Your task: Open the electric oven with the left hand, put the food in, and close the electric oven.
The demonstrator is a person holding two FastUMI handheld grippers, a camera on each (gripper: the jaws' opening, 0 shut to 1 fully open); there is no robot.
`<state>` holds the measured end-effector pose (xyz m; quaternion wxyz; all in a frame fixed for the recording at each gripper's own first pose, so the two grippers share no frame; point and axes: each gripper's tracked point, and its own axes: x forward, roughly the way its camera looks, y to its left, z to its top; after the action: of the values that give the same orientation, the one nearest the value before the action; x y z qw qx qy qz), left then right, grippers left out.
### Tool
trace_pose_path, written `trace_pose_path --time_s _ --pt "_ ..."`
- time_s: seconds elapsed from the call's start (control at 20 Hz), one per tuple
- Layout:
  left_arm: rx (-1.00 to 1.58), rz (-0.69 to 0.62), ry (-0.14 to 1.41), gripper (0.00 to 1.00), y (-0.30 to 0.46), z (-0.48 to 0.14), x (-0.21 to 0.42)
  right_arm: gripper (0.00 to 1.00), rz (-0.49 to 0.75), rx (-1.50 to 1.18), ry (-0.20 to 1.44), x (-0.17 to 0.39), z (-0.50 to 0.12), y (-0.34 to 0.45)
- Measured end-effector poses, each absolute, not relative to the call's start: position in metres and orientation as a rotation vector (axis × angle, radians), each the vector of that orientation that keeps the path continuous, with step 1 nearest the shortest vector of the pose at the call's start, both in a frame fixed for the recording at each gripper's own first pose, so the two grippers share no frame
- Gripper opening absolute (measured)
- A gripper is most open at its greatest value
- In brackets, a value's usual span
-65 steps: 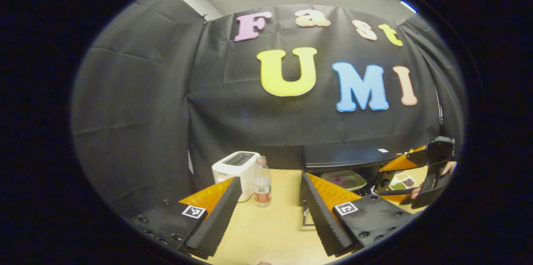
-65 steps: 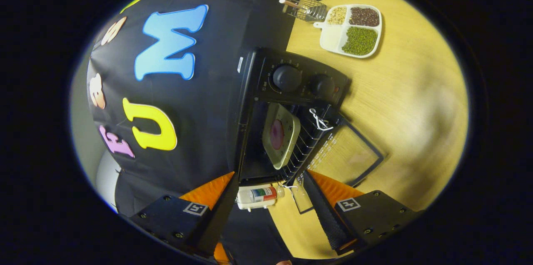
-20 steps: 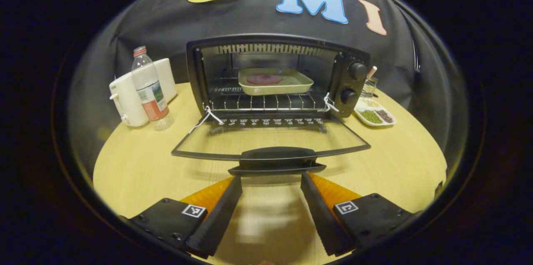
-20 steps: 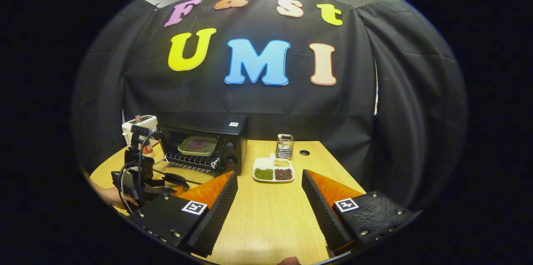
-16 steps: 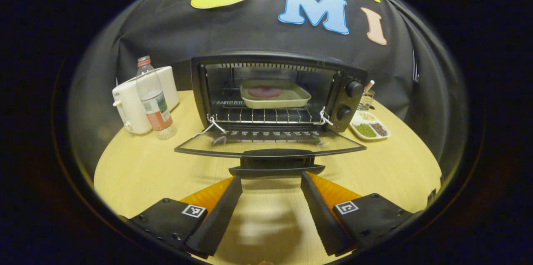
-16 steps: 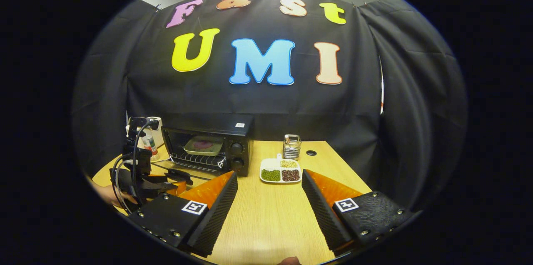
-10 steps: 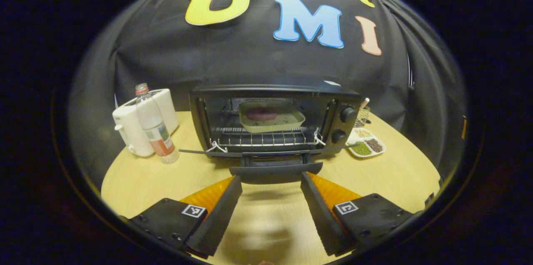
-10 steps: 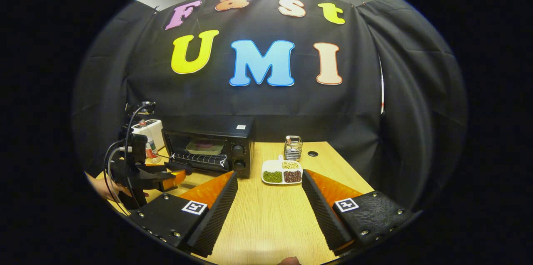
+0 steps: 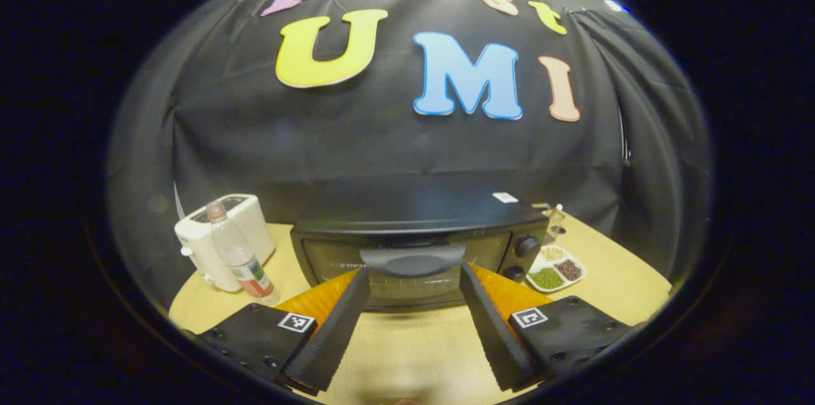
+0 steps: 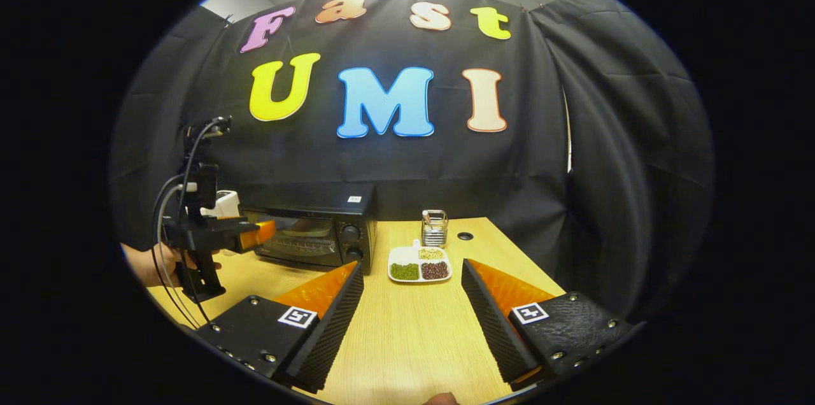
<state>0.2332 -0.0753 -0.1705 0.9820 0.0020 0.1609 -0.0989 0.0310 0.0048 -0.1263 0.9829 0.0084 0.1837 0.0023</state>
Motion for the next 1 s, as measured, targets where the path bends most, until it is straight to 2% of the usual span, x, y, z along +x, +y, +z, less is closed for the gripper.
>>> trace_pose_path --time_s 0.05,0.1,0.2,0.25,0.4,0.5,0.55,0.6,0.65,0.7,1.0 --pt "0.003 -0.201 0.291 0.96 -0.077 -0.155 0.227 0.96 0.010 0.026 0.357 0.028 -0.121 0.003" --pt "0.004 -0.199 0.261 1.00 -0.078 -0.139 0.217 0.95 0.017 0.035 0.341 0.027 -0.116 0.000" --pt "0.006 -0.179 0.210 0.96 -0.076 -0.110 0.193 0.95 0.032 0.049 0.310 0.025 -0.104 -0.005" --pt "0.001 -0.166 0.188 1.00 -0.075 -0.096 0.180 0.95 0.040 0.054 0.293 0.024 -0.097 -0.008" --pt "-0.015 -0.115 0.120 1.00 -0.066 -0.055 0.135 0.95 0.067 0.059 0.233 0.024 -0.078 -0.020" --pt "-0.021 -0.070 0.084 0.96 -0.055 -0.032 0.104 0.95 0.076 0.060 0.192 0.024 -0.063 -0.028" --pt "-0.020 -0.045 0.068 0.96 -0.047 -0.022 0.089 0.95 0.091 0.064 0.176 0.024 -0.056 -0.029" --pt "-0.020 -0.029 0.057 1.00 -0.040 -0.014 0.075 0.96 0.103 0.066 0.162 0.025 -0.050 -0.029" --pt "-0.019 -0.014 0.050 0.96 -0.033 -0.006 0.061 0.96 0.110 0.064 0.152 0.025 -0.043 -0.029" --pt "-0.016 -0.003 0.045 1.00 -0.026 -0.002 0.052 0.96 0.114 0.061 0.141 0.025 -0.037 -0.030" --pt "0.005 0.036 0.001 1.00 0.010 0.023 0.016 0.96 0.130 0.068 0.082 0.006 -0.008 -0.011"
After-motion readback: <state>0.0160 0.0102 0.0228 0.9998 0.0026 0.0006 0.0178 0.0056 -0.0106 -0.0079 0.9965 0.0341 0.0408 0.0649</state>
